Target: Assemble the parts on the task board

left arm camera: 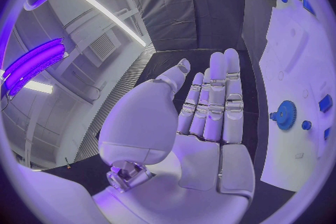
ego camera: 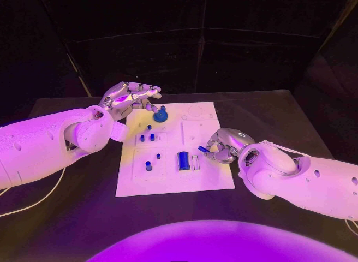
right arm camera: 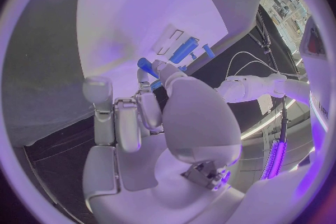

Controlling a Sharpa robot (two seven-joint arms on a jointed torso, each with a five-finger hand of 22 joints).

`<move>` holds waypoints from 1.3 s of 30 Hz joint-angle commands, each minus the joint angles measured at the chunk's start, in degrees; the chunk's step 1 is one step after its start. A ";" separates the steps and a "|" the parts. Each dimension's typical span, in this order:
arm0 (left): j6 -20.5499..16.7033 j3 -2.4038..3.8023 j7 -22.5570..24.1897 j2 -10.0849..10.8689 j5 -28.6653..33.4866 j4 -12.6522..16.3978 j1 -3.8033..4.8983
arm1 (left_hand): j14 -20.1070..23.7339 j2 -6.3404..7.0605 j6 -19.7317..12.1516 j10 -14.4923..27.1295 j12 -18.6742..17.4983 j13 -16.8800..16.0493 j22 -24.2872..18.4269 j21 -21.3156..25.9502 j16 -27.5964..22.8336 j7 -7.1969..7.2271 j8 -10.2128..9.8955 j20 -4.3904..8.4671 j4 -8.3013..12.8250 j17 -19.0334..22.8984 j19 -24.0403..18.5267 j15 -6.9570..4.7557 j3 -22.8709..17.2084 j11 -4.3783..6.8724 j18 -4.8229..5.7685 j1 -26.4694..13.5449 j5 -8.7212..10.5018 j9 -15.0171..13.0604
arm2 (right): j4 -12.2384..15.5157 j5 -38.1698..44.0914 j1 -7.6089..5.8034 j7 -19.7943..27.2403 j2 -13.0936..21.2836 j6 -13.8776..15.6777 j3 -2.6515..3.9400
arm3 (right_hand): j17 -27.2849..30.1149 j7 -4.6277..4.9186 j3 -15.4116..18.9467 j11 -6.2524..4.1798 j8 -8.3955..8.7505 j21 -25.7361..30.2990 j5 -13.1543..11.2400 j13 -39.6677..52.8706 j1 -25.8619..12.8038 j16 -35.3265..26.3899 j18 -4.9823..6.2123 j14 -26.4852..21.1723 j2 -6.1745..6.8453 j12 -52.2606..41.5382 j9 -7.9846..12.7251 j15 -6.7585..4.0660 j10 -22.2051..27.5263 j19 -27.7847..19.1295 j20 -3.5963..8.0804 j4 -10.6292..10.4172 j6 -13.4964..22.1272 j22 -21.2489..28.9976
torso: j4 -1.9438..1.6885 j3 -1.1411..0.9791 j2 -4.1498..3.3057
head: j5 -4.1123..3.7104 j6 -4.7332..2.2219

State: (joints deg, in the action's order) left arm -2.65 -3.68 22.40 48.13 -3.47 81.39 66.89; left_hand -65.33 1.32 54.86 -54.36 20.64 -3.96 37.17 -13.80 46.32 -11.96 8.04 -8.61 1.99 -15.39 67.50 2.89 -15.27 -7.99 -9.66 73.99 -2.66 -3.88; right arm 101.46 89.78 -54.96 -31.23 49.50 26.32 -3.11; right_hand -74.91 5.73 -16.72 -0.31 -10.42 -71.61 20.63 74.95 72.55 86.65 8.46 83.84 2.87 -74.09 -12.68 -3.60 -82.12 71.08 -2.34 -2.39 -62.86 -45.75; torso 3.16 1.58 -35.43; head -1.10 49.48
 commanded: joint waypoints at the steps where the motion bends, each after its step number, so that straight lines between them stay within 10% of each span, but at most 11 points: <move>1: 0.69 0.02 0.26 0.02 0.13 0.17 0.09 | 0.01 -0.20 -0.43 0.41 0.39 -0.06 -0.05 0.29 -0.17 0.04 0.24 0.00 0.18 -0.09 0.53 0.10 -0.04 0.14 -0.72 0.22 -0.20 0.02 | 0.12 -6.25 -0.08 0.32 -0.01 1.06 0.01 | -8.55 -1.46 -0.09 0.03 0.20 -0.42 -0.44 0.36 -1.21 0.30 -0.99 4.89 -0.02 -0.30 0.06 -0.39 -0.53 0.42 -0.03 -0.68 -1.95 -0.19 | -0.12 0.03 -0.05 | -0.10 -0.02; 39: 0.62 0.01 0.02 0.08 0.13 0.21 0.09 | 0.02 -0.24 -0.47 0.46 0.43 -0.05 -0.13 0.33 -0.20 0.02 0.29 0.01 0.24 -0.14 0.59 0.09 -0.10 0.13 -0.72 0.33 -0.20 0.02 | 0.42 -11.99 -0.05 -2.62 -2.52 -7.95 -0.03 | -9.31 -2.32 1.54 -0.67 0.03 -0.83 3.42 3.12 -6.68 0.68 -1.12 5.03 1.44 -2.97 -0.44 -0.94 -2.32 0.83 0.43 -4.19 -4.27 -1.06 | -0.11 -0.02 -0.08 | -0.06 0.52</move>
State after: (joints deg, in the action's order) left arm -2.65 -3.69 22.25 48.18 -3.47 81.52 66.90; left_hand -65.33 1.32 54.86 -54.36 20.86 -3.96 37.07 -13.80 46.32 -11.96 8.04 -8.41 1.99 -15.44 67.70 2.89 -15.27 -7.99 -9.66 73.99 -2.66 -3.88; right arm 101.78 78.06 -55.02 -33.64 47.04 20.29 -3.06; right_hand -74.91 3.32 -15.09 -0.93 -10.08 -72.06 23.72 74.93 66.56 87.09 8.46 84.04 4.28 -76.92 -13.20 -4.22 -83.54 71.48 -1.93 -6.24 -66.76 -46.76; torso 3.14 1.53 -35.53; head -1.21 50.01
